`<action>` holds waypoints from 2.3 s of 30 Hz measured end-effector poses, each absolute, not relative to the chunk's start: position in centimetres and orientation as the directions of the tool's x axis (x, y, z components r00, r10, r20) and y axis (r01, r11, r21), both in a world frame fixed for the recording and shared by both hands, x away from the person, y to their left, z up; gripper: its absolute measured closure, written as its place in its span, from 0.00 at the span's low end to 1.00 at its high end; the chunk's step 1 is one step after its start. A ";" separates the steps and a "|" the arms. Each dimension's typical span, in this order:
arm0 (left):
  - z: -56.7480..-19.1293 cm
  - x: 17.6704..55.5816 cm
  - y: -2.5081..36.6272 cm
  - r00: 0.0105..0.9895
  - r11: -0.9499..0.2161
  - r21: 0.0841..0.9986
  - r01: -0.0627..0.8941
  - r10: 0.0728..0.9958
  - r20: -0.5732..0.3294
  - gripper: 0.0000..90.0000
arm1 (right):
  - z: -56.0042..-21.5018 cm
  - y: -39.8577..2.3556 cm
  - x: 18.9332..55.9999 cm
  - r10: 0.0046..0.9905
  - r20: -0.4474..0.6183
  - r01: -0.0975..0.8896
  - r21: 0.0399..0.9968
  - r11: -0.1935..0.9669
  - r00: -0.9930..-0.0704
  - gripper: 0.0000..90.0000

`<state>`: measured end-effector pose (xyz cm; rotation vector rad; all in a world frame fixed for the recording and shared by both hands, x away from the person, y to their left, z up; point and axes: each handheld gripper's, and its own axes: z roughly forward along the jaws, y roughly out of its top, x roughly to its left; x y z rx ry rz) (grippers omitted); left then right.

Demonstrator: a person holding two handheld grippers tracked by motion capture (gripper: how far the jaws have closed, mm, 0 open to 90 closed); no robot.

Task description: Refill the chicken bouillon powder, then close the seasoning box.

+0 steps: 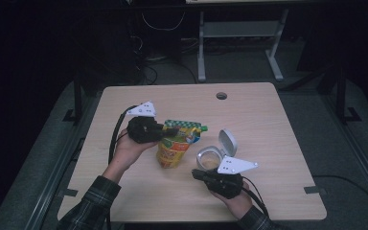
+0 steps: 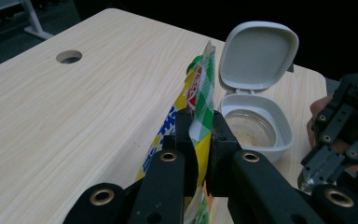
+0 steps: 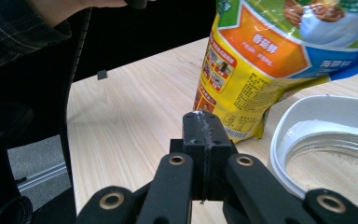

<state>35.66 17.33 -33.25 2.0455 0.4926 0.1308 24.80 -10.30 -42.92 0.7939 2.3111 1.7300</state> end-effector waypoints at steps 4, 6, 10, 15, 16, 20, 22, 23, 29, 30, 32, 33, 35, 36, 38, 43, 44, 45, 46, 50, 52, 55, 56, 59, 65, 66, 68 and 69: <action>-33.5 34.9 18.3 0.907 -0.428 0.857 0.287 0.408 -0.100 0.94 | -43.0 -10.2 24.8 0.488 0.195 0.325 0.925 0.199 -0.851 1.00; -33.6 34.6 18.8 0.904 -0.428 0.856 0.292 0.416 -0.100 0.94 | -43.0 -10.1 24.8 0.486 0.193 0.325 0.924 0.203 -0.852 1.00; -34.1 34.0 19.7 0.896 -0.422 0.857 0.296 0.433 -0.097 0.92 | -43.0 -10.0 24.7 0.485 0.189 0.323 0.923 0.209 -0.854 1.00; -34.6 33.7 20.8 0.887 -0.417 0.855 0.308 0.452 -0.099 0.88 | -43.0 -10.0 24.7 0.485 0.186 0.322 0.922 0.213 -0.854 1.00; -34.7 33.6 21.0 0.885 -0.419 0.854 0.310 0.455 -0.099 0.87 | -43.0 -10.0 24.7 0.485 0.186 0.321 0.923 0.213 -0.855 1.00; -34.9 33.4 21.7 0.878 -0.411 0.853 0.320 0.466 -0.105 0.84 | -43.1 -10.0 24.7 0.486 0.186 0.322 0.922 0.213 -0.854 1.00; -35.1 33.2 22.0 0.876 -0.406 0.854 0.326 0.469 -0.111 0.83 | -43.1 -10.0 24.7 0.486 0.186 0.322 0.922 0.213 -0.854 1.00; -35.2 33.2 22.1 0.874 -0.407 0.852 0.329 0.472 -0.112 0.82 | -43.1 -10.0 24.7 0.487 0.186 0.323 0.922 0.213 -0.853 1.00; -36.1 32.9 22.5 0.867 -0.408 0.846 0.343 0.484 -0.118 0.63 | -43.1 -10.0 24.7 0.489 0.189 0.326 0.921 0.213 -0.852 1.00; -36.2 32.9 22.5 0.866 -0.407 0.845 0.347 0.486 -0.121 0.60 | -43.1 -10.1 24.7 0.489 0.190 0.328 0.921 0.212 -0.851 1.00; -36.4 32.7 22.7 0.864 -0.409 0.843 0.349 0.489 -0.121 0.56 | -43.1 -10.1 24.7 0.491 0.190 0.328 0.920 0.213 -0.850 1.00; -36.5 32.7 22.8 0.862 -0.407 0.842 0.353 0.491 -0.125 0.54 | -43.1 -10.2 24.7 0.491 0.191 0.329 0.920 0.212 -0.850 1.00; -36.7 32.5 23.0 0.860 -0.409 0.839 0.359 0.493 -0.128 0.49 | -43.1 -10.3 24.7 0.493 0.194 0.333 0.919 0.211 -0.848 1.00; -36.8 32.4 23.1 0.858 -0.407 0.839 0.362 0.498 -0.128 0.47 | -43.0 -10.3 24.7 0.494 0.192 0.331 0.919 0.211 -0.848 1.00; -37.0 32.1 23.4 0.857 -0.409 0.837 0.362 0.500 -0.127 0.44 | -43.0 -10.4 24.7 0.496 0.191 0.332 0.919 0.213 -0.847 1.00; -38.0 31.1 24.5 0.849 -0.412 0.832 0.371 0.514 -0.123 0.39 | -42.8 -11.0 24.5 0.502 0.171 0.322 0.918 0.231 -0.848 1.00; -38.2 31.0 24.7 0.846 -0.408 0.833 0.375 0.518 -0.127 0.37 | -42.8 -11.2 24.4 0.507 0.162 0.321 0.916 0.242 -0.846 1.00; -38.5 30.8 24.9 0.844 -0.404 0.833 0.378 0.519 -0.131 0.37 | -42.8 -11.3 24.3 0.507 0.159 0.318 0.916 0.244 -0.847 1.00; -38.8 30.6 25.0 0.841 -0.403 0.831 0.384 0.524 -0.135 0.36 | -42.8 -11.5 24.2 0.506 0.166 0.325 0.914 0.244 -0.846 1.00; -39.8 29.8 25.4 0.834 -0.420 0.816 0.398 0.536 -0.131 0.31 | -42.7 -12.6 24.1 0.516 0.161 0.332 0.907 0.258 -0.841 1.00; -40.1 29.3 25.6 0.825 -0.414 0.814 0.407 0.549 -0.133 0.29 | -42.6 -13.2 24.0 0.520 0.156 0.331 0.907 0.262 -0.840 1.00; -40.7 28.8 26.0 0.816 -0.411 0.811 0.415 0.562 -0.133 0.25 | -42.3 -14.3 24.0 0.536 0.160 0.340 0.905 0.255 -0.829 1.00; -40.8 28.6 26.0 0.813 -0.410 0.811 0.417 0.566 -0.132 0.23 | -42.3 -14.7 24.0 0.542 0.165 0.345 0.905 0.248 -0.824 1.00; -41.5 28.0 26.1 0.812 -0.415 0.805 0.424 0.568 -0.135 0.21 | -42.1 -16.0 24.0 0.558 0.172 0.353 0.906 0.234 -0.812 1.00; -42.6 27.3 26.2 0.799 -0.406 0.797 0.448 0.582 -0.152 0.20 | -41.9 -18.2 23.8 0.587 0.177 0.364 0.906 0.217 -0.790 1.00; -42.8 27.3 26.2 0.800 -0.408 0.796 0.448 0.581 -0.153 0.20 | -41.8 -18.5 23.8 0.592 0.178 0.368 0.905 0.216 -0.786 1.00; -43.0 27.3 26.1 0.799 -0.415 0.791 0.449 0.583 -0.148 0.19 | -41.8 -19.1 23.9 0.603 0.178 0.369 0.906 0.208 -0.778 1.00; -43.1 27.3 26.1 0.801 -0.420 0.790 0.447 0.581 -0.145 0.19 | -41.8 -19.5 24.0 0.609 0.179 0.372 0.905 0.205 -0.773 1.00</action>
